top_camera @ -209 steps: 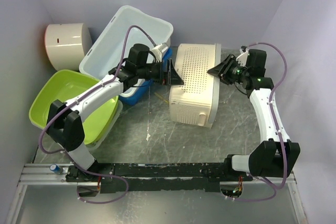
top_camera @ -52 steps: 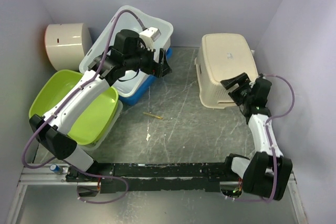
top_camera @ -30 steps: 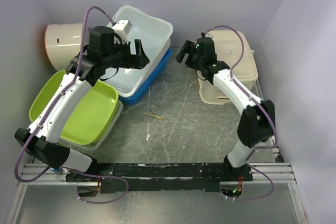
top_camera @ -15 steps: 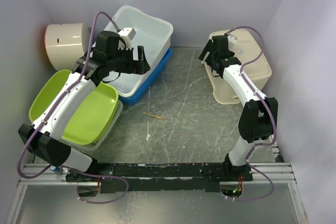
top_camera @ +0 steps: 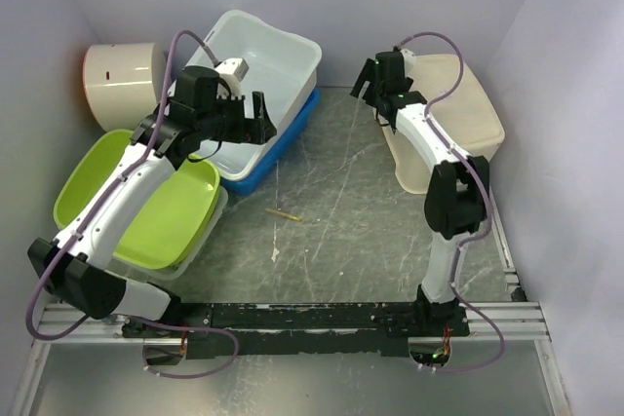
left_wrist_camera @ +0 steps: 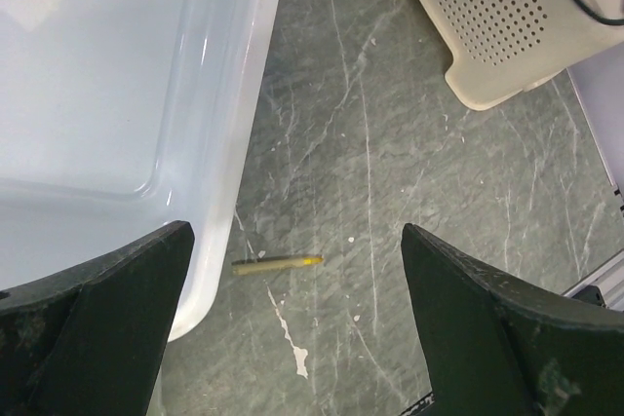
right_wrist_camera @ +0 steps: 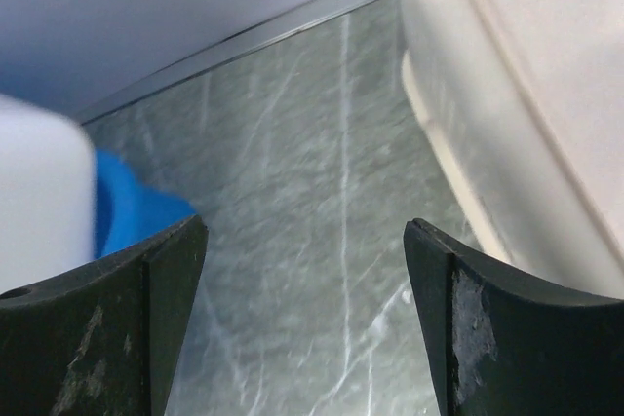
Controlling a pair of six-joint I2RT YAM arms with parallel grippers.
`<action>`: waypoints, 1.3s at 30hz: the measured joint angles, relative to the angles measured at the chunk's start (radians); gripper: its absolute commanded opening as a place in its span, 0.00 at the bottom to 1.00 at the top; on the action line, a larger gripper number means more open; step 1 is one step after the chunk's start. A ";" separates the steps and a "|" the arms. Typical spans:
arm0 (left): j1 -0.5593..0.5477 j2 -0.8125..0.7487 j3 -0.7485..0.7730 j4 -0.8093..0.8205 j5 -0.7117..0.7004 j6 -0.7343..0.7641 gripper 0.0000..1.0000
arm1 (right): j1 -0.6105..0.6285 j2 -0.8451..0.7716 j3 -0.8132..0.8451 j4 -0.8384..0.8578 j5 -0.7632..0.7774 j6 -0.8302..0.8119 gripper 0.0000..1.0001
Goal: Turn the large container upside down
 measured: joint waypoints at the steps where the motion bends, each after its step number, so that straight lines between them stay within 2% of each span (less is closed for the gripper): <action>1: 0.000 -0.008 -0.005 0.002 -0.003 -0.002 0.99 | 0.000 0.035 0.029 -0.005 0.029 0.000 0.83; 5: 0.000 -0.025 -0.009 0.016 -0.010 -0.002 0.99 | -0.003 0.137 0.105 -0.032 0.164 0.005 0.82; 10: 0.000 -0.001 0.008 0.006 -0.020 0.016 0.99 | -0.005 0.148 0.121 -0.061 0.274 0.031 0.82; 14: 0.000 0.035 0.020 0.006 -0.022 0.055 0.99 | -0.012 0.145 0.128 -0.065 0.284 0.035 0.82; 17: 0.000 0.093 0.064 -0.002 -0.025 0.095 0.99 | -0.015 0.117 0.111 -0.069 0.223 0.034 0.82; 22: 0.000 0.230 0.187 -0.007 -0.045 0.157 0.99 | -0.011 -0.087 -0.067 -0.018 0.044 0.026 0.82; 24: 0.000 0.277 0.224 -0.006 -0.048 0.176 1.00 | -0.005 -0.233 -0.196 0.042 -0.011 0.027 0.82; 27: 0.000 0.354 0.277 -0.008 -0.053 0.202 0.94 | 0.008 -0.439 -0.345 0.095 -0.057 0.031 0.82; 32: -0.003 0.462 0.323 -0.011 -0.077 0.232 0.74 | 0.010 -0.739 -0.572 0.159 -0.072 0.053 0.82; 37: -0.019 0.523 0.359 -0.020 -0.088 0.254 0.32 | 0.010 -0.858 -0.615 0.127 -0.063 0.062 0.81; 39: -0.039 0.538 0.388 -0.035 -0.100 0.265 0.20 | 0.010 -0.874 -0.615 0.099 -0.057 0.062 0.81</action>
